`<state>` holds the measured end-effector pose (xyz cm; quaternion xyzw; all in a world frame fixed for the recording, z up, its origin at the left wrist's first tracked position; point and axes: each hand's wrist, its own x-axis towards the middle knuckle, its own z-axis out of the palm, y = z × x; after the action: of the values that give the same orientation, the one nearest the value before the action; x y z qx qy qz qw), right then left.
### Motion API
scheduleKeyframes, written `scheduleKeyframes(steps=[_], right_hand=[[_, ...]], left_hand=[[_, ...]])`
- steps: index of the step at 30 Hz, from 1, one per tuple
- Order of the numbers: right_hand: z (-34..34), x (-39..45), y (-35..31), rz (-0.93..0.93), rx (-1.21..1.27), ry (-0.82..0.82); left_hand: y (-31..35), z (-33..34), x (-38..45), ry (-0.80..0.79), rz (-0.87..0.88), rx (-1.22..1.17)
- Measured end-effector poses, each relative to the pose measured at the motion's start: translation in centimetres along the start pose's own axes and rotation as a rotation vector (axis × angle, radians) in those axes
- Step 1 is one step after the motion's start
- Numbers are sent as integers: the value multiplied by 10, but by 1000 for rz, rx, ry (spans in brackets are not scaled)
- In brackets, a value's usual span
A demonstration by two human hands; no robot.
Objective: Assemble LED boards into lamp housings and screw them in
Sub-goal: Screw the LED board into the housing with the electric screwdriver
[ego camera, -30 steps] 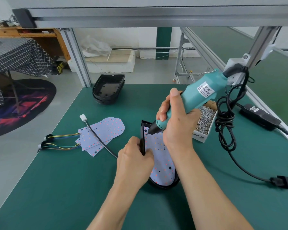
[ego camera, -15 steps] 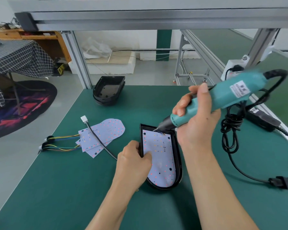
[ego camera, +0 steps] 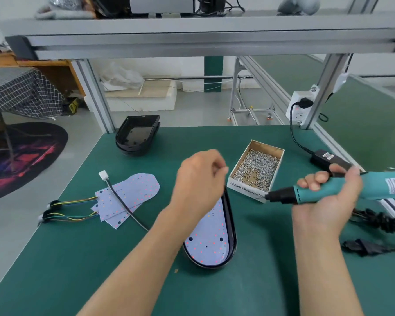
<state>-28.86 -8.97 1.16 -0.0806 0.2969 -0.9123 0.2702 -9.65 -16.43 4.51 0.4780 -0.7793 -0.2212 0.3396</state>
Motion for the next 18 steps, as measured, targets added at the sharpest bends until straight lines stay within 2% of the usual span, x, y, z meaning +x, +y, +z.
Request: scheduleKeyframes(steps=[3, 7, 10, 18], right_hand=[[-1, -1, 3, 1, -20, 20], [-1, -2, 6, 22, -26, 23], [0, -1, 8, 37, -26, 22], [1, -2, 10, 35, -31, 28]], left_hand=[[23, 37, 45, -256, 118, 209], [40, 77, 78, -475, 246, 496], [38, 95, 84, -546, 295, 627], [31, 111, 83, -594, 328, 659]])
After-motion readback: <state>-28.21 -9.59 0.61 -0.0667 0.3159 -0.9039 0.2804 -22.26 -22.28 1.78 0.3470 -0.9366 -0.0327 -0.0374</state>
